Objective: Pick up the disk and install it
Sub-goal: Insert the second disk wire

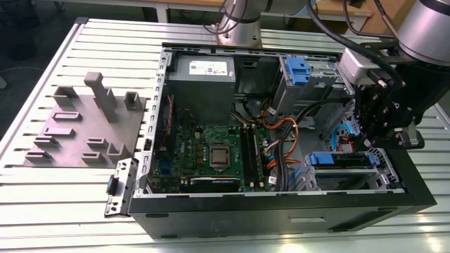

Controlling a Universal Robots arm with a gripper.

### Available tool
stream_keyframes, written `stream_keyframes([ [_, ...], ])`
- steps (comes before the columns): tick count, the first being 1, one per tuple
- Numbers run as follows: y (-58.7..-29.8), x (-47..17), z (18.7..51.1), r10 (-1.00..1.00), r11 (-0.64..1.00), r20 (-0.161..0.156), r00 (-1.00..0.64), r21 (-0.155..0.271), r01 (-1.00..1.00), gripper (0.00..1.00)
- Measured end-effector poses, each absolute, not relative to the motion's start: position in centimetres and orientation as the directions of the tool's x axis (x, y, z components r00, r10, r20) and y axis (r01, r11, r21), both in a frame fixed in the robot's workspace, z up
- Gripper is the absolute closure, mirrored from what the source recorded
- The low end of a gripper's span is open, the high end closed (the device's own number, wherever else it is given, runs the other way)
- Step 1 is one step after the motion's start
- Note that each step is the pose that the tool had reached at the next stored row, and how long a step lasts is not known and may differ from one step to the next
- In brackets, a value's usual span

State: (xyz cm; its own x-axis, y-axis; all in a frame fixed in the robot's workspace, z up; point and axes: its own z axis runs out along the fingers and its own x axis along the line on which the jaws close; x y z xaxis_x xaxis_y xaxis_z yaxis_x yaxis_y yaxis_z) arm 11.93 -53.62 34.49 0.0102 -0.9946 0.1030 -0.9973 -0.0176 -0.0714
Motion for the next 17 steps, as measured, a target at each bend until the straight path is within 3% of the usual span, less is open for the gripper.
stream_keyframes([
  [17, -53.62, 11.93, 35.61, -0.995, -0.018, 0.103, 0.011, -0.067, -0.998, 0.89],
])
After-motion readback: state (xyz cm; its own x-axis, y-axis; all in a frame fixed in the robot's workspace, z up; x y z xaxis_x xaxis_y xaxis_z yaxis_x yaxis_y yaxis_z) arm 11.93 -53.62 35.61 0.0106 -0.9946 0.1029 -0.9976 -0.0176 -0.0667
